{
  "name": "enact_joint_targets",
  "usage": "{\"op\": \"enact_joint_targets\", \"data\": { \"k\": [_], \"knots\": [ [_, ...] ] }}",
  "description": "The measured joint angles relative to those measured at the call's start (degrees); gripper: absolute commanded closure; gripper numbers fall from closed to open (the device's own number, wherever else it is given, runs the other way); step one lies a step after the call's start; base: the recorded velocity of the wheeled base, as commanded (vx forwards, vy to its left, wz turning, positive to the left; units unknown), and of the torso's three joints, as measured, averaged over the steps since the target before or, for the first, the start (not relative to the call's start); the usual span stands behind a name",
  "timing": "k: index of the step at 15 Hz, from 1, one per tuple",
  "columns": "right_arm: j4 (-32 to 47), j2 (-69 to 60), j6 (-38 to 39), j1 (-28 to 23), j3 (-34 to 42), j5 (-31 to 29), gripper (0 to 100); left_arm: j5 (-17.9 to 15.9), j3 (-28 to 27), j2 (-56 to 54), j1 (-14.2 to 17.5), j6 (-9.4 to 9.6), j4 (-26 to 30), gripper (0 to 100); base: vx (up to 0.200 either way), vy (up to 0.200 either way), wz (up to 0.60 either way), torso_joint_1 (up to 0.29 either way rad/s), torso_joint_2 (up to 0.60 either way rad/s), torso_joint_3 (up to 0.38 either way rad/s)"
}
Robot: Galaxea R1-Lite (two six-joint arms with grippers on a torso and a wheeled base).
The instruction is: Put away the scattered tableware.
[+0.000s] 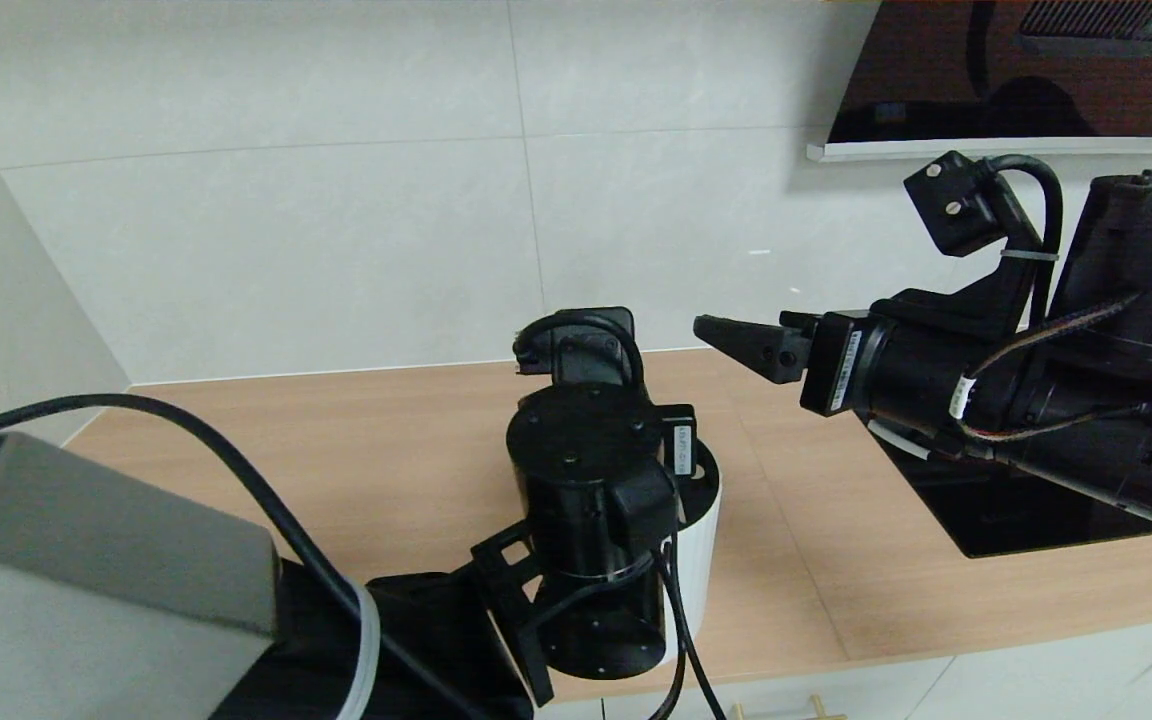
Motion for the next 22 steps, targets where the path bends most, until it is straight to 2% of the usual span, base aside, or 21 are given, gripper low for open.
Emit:
{"op": "enact_joint_targets", "data": {
  "k": [17,18,22],
  "knots": [
    [0.0,0.17,0.02,-0.02,0.09,0.0,0,1.04,4.02,3.93,-0.17,0.02,-0.2,100,0.0,0.0,0.0,0.0,0.0,0.0],
    [0.0,0.17,0.02,-0.02,0.11,-0.02,0,1.29,4.07,3.97,-0.17,0.02,-0.16,0,0.0,0.0,0.0,0.0,0.0,0.0],
    [0.01,0.17,0.02,-0.02,0.15,0.0,0,1.45,4.22,4.12,-0.17,0.09,-0.18,0,0.0,0.0,0.0,0.0,0.0,0.0]
  ]
}}
